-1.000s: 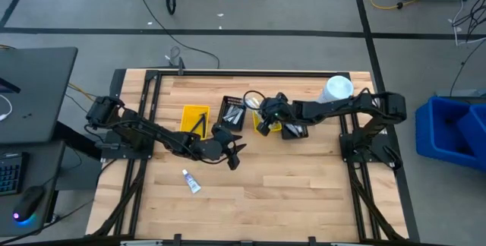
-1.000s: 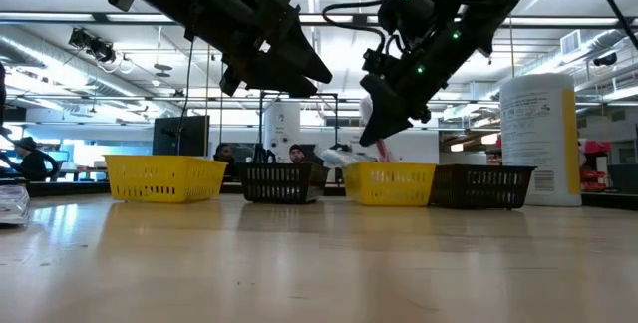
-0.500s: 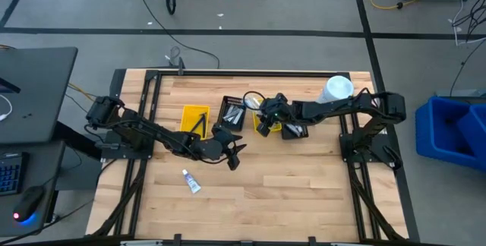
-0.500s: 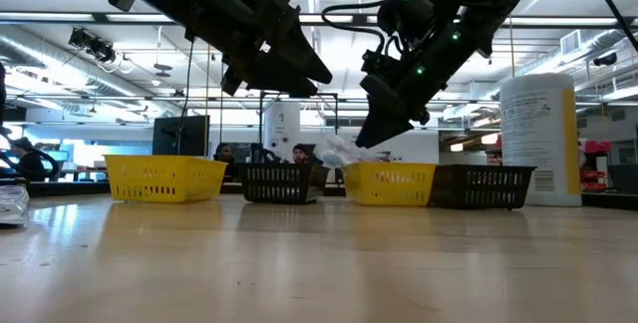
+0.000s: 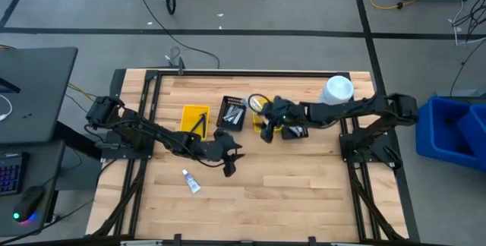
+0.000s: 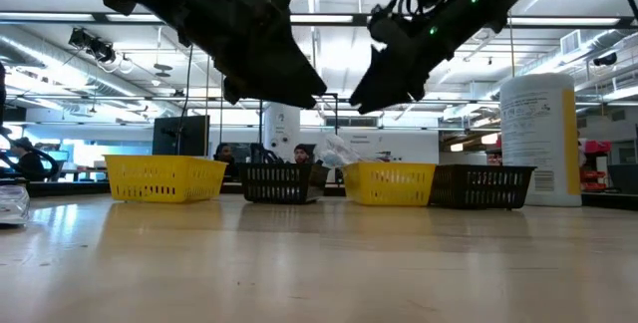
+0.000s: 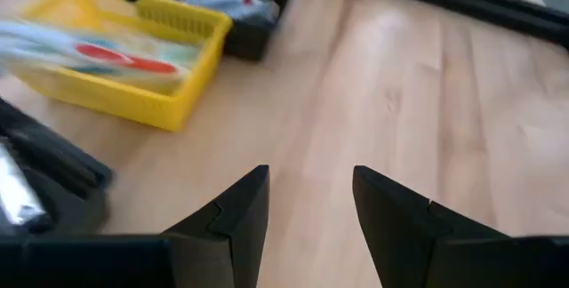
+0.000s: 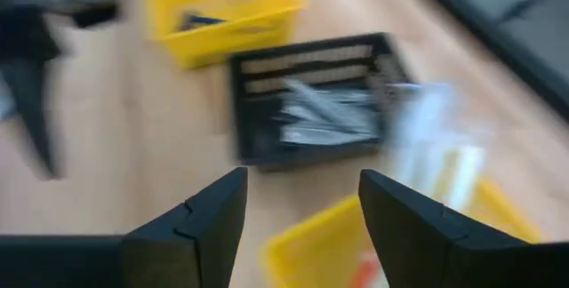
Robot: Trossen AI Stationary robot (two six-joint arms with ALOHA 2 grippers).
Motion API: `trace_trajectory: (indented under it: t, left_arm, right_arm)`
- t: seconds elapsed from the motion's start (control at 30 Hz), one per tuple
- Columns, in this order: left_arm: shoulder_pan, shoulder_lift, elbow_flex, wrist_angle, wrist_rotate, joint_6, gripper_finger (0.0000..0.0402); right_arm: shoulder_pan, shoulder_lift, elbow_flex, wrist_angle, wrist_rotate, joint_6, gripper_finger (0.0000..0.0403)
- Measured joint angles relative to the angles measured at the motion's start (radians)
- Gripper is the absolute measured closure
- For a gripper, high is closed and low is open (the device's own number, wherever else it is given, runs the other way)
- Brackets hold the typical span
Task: Pick & Place Travel size toiletries
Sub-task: Put the violet toothpaste into the right black bin
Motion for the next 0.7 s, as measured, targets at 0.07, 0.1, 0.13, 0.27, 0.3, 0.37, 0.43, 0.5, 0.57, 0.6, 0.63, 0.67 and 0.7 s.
trace_trajectory:
  t: [0.07, 0.1, 0.13, 0.27, 0.3, 0.37, 0.43, 0.5, 0.57, 0.6, 0.63, 0.67, 0.7]
  left_arm:
    - [0.0, 0.0, 0.0, -0.013, 0.046, -0.003, 0.023]
    - [0.0, -0.003, 0.0, -0.027, 0.067, -0.001, 0.023]
    - [0.0, -0.011, -0.001, -0.045, 0.088, 0.01, 0.023]
    - [-0.019, -0.063, 0.042, -0.237, 0.189, 0.153, 0.023]
    - [-0.027, -0.073, 0.06, -0.306, 0.216, 0.201, 0.023]
    - [-0.046, -0.086, 0.092, -0.475, 0.253, 0.276, 0.023]
    - [-0.065, -0.087, 0.114, -0.613, 0.276, 0.307, 0.023]
    - [-0.084, -0.088, 0.116, -0.707, 0.303, 0.301, 0.023]
    - [-0.104, -0.083, 0.116, -0.789, 0.348, 0.284, 0.023]
    - [-0.115, -0.082, 0.116, -0.832, 0.374, 0.276, 0.023]
    - [-0.128, -0.082, 0.116, -0.875, 0.393, 0.265, 0.023]
    - [-0.142, -0.082, 0.116, -0.907, 0.406, 0.254, 0.023]
    - [-0.156, -0.082, 0.116, -0.941, 0.415, 0.246, 0.023]
  right_arm:
    - [0.03, -0.005, 0.0, 0.002, -0.045, 0.004, 0.0179]
    - [0.046, -0.005, 0.0, -0.001, -0.056, 0.007, 0.0182]
    - [0.062, -0.005, 0.0, -0.008, -0.062, 0.01, 0.0185]
    - [0.12, -0.005, 0.0, -0.037, -0.07, 0.027, 0.0197]
    - [0.132, -0.005, 0.0, -0.037, -0.068, 0.033, 0.02]
    - [0.153, -0.005, 0.0, -0.036, -0.067, 0.038, 0.0204]
    - [0.169, -0.005, 0.0, -0.038, -0.067, 0.039, 0.0209]
    - [0.18, -0.005, 0.0, -0.035, -0.066, 0.041, 0.0213]
    - [0.187, -0.005, 0.0, -0.035, -0.064, 0.042, 0.0216]
    - [0.188, -0.005, 0.0, -0.033, -0.064, 0.042, 0.0217]
    - [0.189, -0.005, 0.0, -0.033, -0.064, 0.042, 0.0218]
    - [0.189, -0.005, 0.0, -0.035, -0.064, 0.045, 0.0219]
    - [0.188, -0.005, 0.0, -0.035, -0.064, 0.045, 0.022]
